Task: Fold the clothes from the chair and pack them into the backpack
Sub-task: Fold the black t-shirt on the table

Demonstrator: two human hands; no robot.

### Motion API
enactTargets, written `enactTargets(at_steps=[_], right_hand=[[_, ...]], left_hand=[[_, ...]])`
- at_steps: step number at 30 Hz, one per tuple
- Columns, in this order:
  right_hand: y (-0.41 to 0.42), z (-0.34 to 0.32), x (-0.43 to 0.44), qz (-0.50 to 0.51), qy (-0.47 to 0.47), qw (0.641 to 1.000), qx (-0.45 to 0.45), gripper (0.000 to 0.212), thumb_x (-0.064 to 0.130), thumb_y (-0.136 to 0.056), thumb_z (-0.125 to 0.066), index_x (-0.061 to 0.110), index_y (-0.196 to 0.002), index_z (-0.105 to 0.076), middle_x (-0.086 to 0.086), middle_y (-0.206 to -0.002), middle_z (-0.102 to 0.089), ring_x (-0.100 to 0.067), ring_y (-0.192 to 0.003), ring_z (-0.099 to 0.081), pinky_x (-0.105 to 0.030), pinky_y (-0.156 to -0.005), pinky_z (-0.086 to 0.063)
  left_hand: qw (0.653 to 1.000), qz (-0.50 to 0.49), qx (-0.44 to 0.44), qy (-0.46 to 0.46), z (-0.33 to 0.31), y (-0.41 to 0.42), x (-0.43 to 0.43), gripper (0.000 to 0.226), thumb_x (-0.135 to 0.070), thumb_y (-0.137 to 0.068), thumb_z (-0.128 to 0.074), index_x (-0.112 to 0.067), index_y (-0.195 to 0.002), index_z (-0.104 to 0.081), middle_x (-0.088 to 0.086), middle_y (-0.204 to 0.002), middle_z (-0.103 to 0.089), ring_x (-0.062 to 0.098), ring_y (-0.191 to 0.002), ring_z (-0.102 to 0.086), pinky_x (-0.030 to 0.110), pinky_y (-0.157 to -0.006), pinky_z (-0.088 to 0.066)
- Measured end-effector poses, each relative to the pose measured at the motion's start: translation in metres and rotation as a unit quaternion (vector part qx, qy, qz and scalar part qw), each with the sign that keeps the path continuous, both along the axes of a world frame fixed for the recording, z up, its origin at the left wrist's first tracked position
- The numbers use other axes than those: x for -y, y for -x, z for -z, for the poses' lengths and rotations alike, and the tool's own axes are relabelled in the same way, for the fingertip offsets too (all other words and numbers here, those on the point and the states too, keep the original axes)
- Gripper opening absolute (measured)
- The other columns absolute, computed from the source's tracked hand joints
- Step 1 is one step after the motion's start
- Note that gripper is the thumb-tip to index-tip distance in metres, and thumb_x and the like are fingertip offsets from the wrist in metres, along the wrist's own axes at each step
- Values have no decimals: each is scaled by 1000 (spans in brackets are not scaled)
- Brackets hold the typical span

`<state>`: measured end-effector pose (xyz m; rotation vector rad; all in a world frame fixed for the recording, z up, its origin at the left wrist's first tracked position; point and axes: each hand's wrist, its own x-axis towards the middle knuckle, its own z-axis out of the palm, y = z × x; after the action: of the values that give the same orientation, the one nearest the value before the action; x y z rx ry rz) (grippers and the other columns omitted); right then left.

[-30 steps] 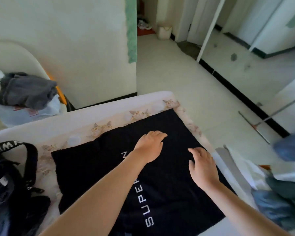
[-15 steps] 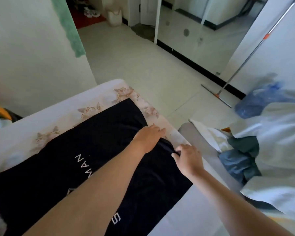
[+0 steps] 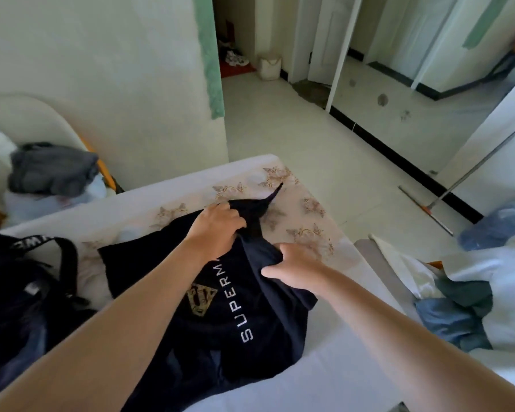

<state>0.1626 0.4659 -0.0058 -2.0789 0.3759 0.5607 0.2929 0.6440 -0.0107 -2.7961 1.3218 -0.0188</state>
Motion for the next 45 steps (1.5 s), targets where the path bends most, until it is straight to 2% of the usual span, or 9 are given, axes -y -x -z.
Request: enactTargets(at_steps=[4,9,13,16,21,26,31,39,45], right_hand=[[-2,-15,-75,-110,-77,991,-20,19,23,-82,-70,19,-99,-63,-1,-89,-68,-19,-78,-65,-32,-72,-53],[11,5,-150,-240,-147,953,-108,38,24,-96,-60,21,-133,-58,1,-106,-69,-17,-81,-71,-29,-66,-56],[12,42,-163,-299,5,954,-23,37,26,-95,-52,28,-129,-64,7,-127,-66,-13,-115,-63,-26,-100,-48],[5,65,-148,-298,157,936,99,35,21,-96,-48,32,-125,-64,6,-134,-59,-18,-125,-54,-33,-105,-44],[5,95,-119,-442,279,843,127,71,43,-93,-59,36,-155,-26,-3,-167,-2,-24,-154,0,-44,-122,-9],[16,122,-98,-452,320,824,116,80,66,-96,-37,41,-156,7,2,-162,27,-18,-151,19,-43,-125,0],[32,125,-83,-383,344,851,106,73,62,-100,-29,38,-157,9,2,-163,24,-20,-153,14,-42,-125,-4],[76,93,-95,-322,390,861,58,73,50,-96,-42,25,-158,-13,-13,-161,-18,-33,-140,-31,-40,-109,-41],[84,70,-131,-396,307,865,-31,61,47,-92,-45,28,-150,-39,-9,-159,-27,-30,-122,-55,-34,-92,-50]], left_hand=[[994,-105,-23,18,-11,27,-89,34,-15,-90,-58,-27,-121,-67,-3,-116,-63,25,-121,-50,39,-100,-42],[962,-240,-36,-122,2,76,-174,43,-15,-93,-51,-40,-126,-60,-5,-126,-56,22,-118,-46,33,-100,-36],[921,-351,-149,-76,39,116,-213,57,-15,-91,-54,-33,-145,-43,0,-145,-41,25,-134,-36,38,-110,-32],[907,-365,-210,22,60,143,-209,53,-24,-96,-49,-33,-148,-37,-3,-150,-35,23,-135,-37,39,-108,-38],[905,-381,-175,-68,93,181,-179,69,-64,-95,-30,-36,-155,-11,6,-164,10,30,-150,10,54,-118,-6],[907,-384,-168,-32,113,204,-155,79,-68,-90,-17,-25,-157,-16,6,-165,-9,30,-149,-12,45,-118,-21],[925,-299,-223,-72,116,172,-146,82,-60,-98,-34,-24,-156,12,4,-162,23,30,-149,19,48,-122,1],[938,-206,-246,-132,94,128,-137,89,-14,-91,-55,-36,-157,2,-2,-164,16,23,-151,15,49,-122,2],[937,-219,-256,-86,91,154,-178,82,-8,-86,-60,-41,-151,-22,-8,-164,5,20,-151,9,49,-122,-4]])
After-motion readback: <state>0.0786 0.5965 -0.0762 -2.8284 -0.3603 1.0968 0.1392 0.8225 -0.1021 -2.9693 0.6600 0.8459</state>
